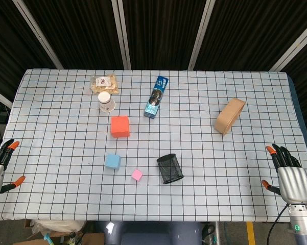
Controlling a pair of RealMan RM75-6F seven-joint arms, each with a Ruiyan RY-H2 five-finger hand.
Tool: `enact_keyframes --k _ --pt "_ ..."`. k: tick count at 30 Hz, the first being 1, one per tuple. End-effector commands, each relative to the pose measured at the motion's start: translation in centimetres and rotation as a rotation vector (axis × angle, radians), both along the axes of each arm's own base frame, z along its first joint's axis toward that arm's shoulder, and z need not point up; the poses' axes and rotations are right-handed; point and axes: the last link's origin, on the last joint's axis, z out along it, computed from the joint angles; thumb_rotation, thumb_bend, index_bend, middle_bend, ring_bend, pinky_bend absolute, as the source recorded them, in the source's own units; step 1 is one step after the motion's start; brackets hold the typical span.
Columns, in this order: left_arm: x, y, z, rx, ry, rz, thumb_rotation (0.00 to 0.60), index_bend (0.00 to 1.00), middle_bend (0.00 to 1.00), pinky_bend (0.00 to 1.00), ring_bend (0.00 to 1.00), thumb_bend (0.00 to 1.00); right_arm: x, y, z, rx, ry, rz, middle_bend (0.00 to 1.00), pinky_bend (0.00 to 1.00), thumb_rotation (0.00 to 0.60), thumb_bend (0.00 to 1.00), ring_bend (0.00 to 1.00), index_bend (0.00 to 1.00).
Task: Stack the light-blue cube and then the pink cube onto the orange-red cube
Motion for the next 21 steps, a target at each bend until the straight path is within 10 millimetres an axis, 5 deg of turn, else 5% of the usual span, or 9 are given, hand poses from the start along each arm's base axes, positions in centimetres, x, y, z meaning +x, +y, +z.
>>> enact_keyframes --k 1,21 --pt "-0.1 0.0 0.0 -0.004 0.005 0.012 0.600 0.10 0.08 0.12 0.00 0.12 0.0 0.0 0.1 -0.003 -0.004 0.001 0.11 0.26 0.600 0.14 0.10 0.11" --pt "0.7 -0.5 -1.0 -0.047 0.023 0.016 0.600 0.10 0.09 0.12 0.00 0.12 -0.3 0.5 1.0 -0.020 -0.017 -0.008 0.11 0.27 0.600 0.14 0.10 0.11"
